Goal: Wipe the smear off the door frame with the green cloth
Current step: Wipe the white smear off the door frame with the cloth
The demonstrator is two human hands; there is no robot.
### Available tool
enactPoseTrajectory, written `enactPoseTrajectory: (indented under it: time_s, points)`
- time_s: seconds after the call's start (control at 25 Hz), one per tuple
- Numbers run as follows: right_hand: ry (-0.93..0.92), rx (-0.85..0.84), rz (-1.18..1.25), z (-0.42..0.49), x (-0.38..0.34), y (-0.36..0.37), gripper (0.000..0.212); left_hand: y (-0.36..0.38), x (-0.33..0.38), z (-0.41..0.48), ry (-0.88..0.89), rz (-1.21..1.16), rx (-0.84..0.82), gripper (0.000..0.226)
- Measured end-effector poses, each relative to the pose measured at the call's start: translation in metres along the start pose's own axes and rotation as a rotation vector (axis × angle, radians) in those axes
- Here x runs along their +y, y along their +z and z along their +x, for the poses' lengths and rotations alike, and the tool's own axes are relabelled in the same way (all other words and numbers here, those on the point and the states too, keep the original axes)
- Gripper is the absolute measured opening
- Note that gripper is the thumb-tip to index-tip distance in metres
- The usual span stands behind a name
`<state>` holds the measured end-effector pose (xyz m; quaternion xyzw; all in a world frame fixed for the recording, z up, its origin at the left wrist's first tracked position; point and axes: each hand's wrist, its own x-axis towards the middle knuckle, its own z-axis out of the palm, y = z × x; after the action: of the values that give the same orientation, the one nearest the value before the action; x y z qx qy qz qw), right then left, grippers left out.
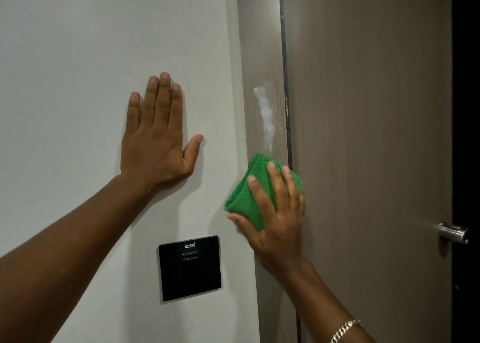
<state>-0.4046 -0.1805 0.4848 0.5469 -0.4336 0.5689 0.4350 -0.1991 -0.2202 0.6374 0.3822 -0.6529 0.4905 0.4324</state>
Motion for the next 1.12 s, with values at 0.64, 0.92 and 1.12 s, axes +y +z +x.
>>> enactPoseTrajectory:
  time_s: [0.64,0.92,1.12]
  points:
    - [0.008,-0.094,-0.054,0.044,-0.012,-0.009,0.072,-0.002,-0.005,0.028,-0.014,-0.022,0.01,0.089]
    - [-0.169,-0.091,-0.16,0.036,-0.003,-0.011,0.059,-0.002,-0.006,0.031,-0.025,-0.034,0.021,0.09]
    - [0.036,-0.041,-0.016,0.052,-0.014,0.002,0.069,-0.001,-0.006,0.031,-0.036,-0.037,0.024,0.09]
